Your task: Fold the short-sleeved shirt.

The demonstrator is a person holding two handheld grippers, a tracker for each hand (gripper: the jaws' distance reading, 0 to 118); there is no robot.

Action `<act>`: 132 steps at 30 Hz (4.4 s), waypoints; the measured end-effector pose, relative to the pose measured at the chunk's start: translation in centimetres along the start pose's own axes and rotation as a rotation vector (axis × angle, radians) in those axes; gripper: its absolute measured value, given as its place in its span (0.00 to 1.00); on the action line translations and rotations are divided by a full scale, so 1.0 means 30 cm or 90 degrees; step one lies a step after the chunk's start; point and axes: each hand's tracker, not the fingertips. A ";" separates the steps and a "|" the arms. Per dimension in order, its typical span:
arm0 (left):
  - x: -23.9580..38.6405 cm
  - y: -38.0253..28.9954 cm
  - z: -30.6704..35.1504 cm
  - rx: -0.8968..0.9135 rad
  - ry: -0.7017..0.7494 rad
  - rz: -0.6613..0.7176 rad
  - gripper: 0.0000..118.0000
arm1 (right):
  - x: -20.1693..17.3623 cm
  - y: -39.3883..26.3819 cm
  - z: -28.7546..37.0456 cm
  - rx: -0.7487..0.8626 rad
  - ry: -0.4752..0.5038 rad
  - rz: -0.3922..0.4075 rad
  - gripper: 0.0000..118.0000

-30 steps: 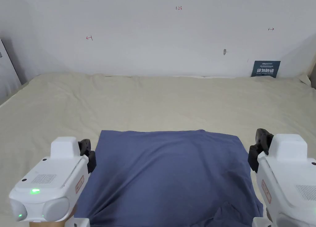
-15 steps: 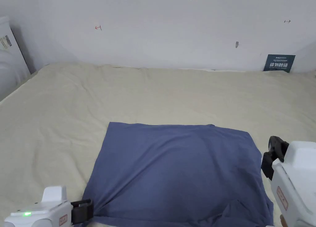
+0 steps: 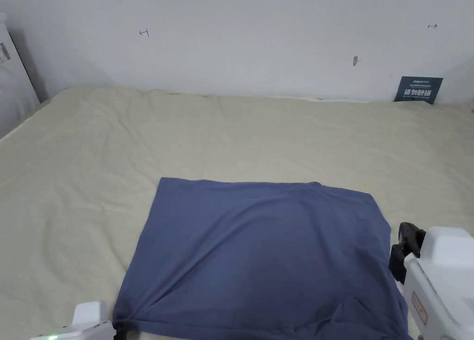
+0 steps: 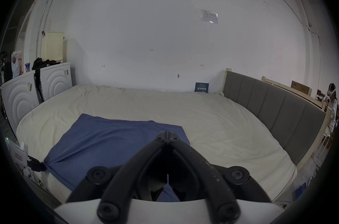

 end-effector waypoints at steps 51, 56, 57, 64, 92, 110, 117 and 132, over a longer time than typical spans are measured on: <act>0.120 0.620 -0.301 0.073 0.022 -0.064 0.05 | 0.142 -0.176 -0.650 -0.273 0.002 -0.093 0.05; 0.190 0.662 -0.401 0.008 0.043 -0.093 0.05 | 0.143 -0.249 -0.832 -0.336 -0.010 -0.094 0.05; 0.234 0.648 -0.355 0.002 0.044 -0.092 0.05 | 0.143 -0.267 -0.864 -0.347 -0.010 -0.094 0.05; 0.205 0.644 -0.450 -0.035 0.048 -0.082 0.12 | 0.094 -0.318 -0.898 -0.400 -0.010 -0.078 0.08; 0.371 0.403 0.407 0.512 -0.014 -0.123 0.00 | 0.037 0.182 -0.015 0.113 0.012 0.017 0.01; 0.172 0.481 0.109 0.214 -0.060 -0.043 0.00 | 0.058 0.158 -0.068 0.080 0.029 -0.001 0.01; 0.081 0.529 -0.143 0.043 -0.027 0.013 0.60 | 0.068 0.124 -0.155 0.038 0.019 0.002 0.01; 0.126 0.440 -0.349 -0.054 0.050 -0.017 0.42 | 0.087 0.022 -0.308 -0.057 0.004 -0.001 0.01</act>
